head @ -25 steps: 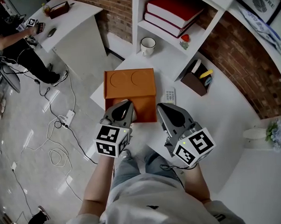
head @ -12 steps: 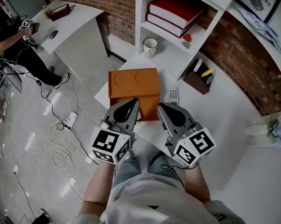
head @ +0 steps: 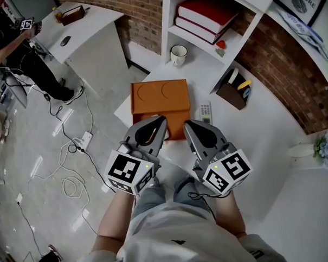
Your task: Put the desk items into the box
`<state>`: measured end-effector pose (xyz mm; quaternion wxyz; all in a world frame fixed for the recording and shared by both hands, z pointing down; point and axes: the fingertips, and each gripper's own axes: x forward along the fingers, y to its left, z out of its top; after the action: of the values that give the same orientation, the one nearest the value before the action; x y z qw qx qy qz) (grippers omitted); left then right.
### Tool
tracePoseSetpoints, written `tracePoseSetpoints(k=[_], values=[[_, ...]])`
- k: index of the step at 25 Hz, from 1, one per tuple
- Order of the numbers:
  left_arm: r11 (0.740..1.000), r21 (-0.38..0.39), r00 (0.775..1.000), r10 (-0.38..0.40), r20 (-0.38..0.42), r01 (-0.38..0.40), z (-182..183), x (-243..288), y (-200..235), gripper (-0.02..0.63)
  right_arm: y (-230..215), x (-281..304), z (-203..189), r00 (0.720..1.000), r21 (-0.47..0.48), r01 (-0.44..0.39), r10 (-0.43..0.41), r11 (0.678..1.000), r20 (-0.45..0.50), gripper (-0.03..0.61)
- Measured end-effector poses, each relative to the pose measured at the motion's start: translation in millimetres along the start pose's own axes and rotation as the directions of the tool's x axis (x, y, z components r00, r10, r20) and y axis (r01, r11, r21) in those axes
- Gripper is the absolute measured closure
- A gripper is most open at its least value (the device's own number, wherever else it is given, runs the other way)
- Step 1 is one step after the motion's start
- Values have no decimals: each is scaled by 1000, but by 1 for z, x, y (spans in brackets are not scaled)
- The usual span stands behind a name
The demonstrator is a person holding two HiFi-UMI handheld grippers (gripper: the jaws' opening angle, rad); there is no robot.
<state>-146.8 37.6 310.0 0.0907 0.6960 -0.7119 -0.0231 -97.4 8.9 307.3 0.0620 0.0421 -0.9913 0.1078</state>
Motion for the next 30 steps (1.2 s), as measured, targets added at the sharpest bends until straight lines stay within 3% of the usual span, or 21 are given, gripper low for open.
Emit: tracePoseSetpoints(k=[14,30], values=[[997,8,997,-78,-11,78,-1,9,-24,601,-6,-20,1,998,-2,60,-60,998,14,568],[969,7,969,-245,-33,245,-7,51,-80,601,-48,-75,1,973,19,226,-227,974,42,569]])
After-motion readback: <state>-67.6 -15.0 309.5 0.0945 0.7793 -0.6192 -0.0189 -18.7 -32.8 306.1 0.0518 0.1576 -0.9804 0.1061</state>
